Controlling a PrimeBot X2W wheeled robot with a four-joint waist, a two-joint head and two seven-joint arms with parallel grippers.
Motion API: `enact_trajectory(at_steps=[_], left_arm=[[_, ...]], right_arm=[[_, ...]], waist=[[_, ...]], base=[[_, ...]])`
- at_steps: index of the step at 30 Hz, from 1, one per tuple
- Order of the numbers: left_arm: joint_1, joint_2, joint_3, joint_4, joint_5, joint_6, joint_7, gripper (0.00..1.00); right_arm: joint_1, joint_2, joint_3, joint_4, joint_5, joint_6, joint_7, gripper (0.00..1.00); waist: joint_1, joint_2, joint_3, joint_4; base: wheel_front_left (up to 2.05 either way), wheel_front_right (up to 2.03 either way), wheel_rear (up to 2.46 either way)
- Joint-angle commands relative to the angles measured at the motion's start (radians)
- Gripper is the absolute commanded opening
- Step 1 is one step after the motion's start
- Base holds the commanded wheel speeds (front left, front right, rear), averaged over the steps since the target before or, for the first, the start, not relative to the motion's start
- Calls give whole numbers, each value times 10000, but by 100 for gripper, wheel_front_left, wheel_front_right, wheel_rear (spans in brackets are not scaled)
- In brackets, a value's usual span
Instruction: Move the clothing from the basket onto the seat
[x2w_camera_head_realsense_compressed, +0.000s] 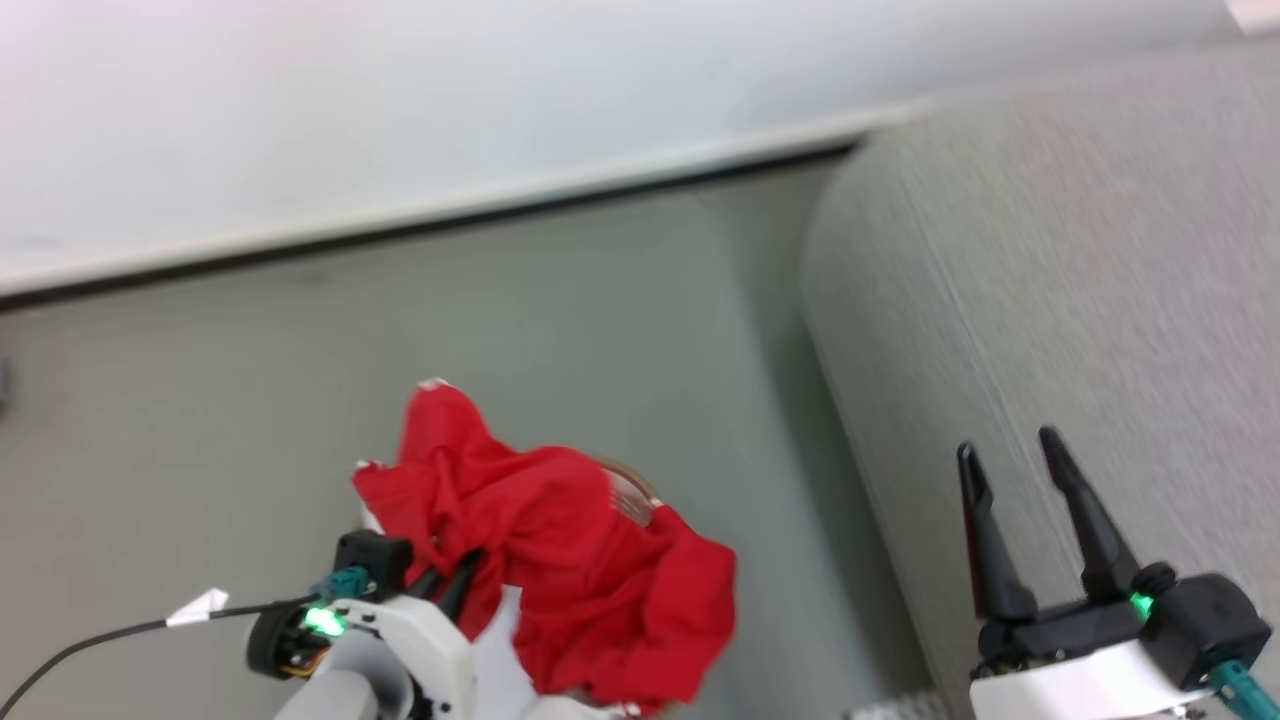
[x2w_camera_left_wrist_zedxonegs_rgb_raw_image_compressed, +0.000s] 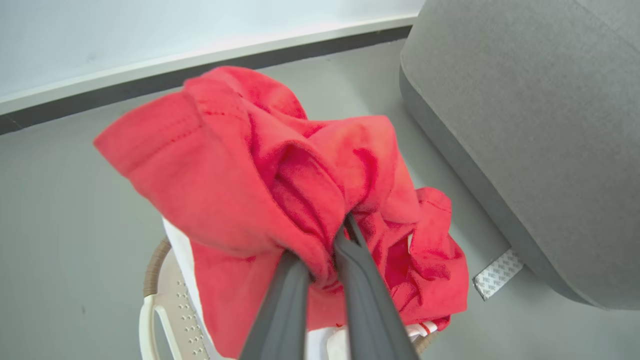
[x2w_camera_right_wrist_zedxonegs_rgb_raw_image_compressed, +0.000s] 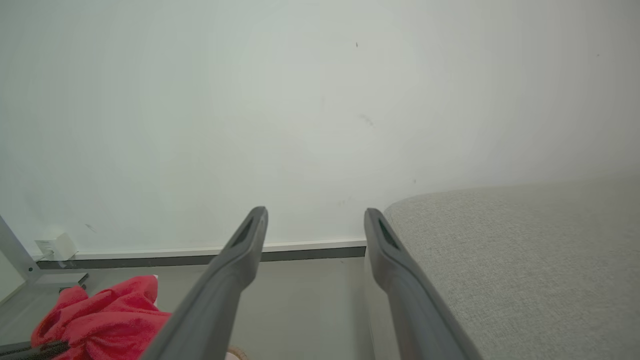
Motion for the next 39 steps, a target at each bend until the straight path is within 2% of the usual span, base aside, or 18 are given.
enact_trajectory(at_steps=[1,11,21,31,39], left_arm=[[275,-28,65,-482,-177,-17,-17,0],[1263,-83,464,-3815,-616,-18,-15,0],[1277,-253,817,-6131,-316,60,-16,0],[1714,-317,745,-6660,-593,188,52,0],[1737,-525,154,-6677,-780,67,257,0]], right_arm=[[254,-27,43,97,-36,-21,-3,100],[1084,-127,511,557,152,-21,-3,100],[1156,-142,839,565,255,-21,-3,100],[936,-326,1830,348,143,-21,-3,100],[63,-764,4068,1215,-107,-21,-3,100]], waist=[[2,0,-1204,1082],[2,0,-2633,1872],[2,0,-2844,2117],[2,0,-2828,2106],[2,0,-2849,2534]], base=[[0,0,0],[0,0,0],[0,0,0],[0,0,0],[0,0,0]])
